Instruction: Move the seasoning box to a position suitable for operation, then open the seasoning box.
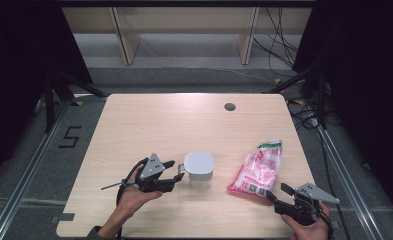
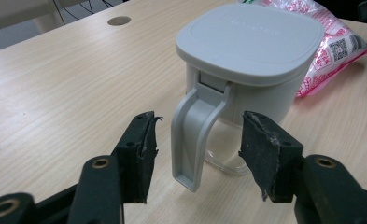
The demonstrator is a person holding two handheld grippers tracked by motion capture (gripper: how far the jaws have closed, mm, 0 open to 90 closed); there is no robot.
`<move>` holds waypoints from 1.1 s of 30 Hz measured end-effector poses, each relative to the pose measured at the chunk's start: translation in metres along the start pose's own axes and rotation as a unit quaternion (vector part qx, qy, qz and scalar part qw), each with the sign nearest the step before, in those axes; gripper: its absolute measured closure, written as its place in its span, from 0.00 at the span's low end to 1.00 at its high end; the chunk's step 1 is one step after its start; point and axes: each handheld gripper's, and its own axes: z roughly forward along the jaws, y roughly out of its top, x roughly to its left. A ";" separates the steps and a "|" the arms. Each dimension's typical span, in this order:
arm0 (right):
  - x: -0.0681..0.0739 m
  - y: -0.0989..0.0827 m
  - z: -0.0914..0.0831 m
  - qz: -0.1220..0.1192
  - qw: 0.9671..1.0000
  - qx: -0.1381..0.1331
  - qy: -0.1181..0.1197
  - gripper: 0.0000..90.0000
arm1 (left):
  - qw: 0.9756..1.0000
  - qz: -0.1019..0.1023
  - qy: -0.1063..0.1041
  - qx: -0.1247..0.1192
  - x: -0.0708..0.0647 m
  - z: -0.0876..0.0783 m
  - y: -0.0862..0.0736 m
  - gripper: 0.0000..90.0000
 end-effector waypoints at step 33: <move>0.001 0.000 0.003 -0.014 1.000 -0.006 0.006 0.40 | 0.997 0.001 -0.028 -0.076 -0.001 -0.001 0.037 0.96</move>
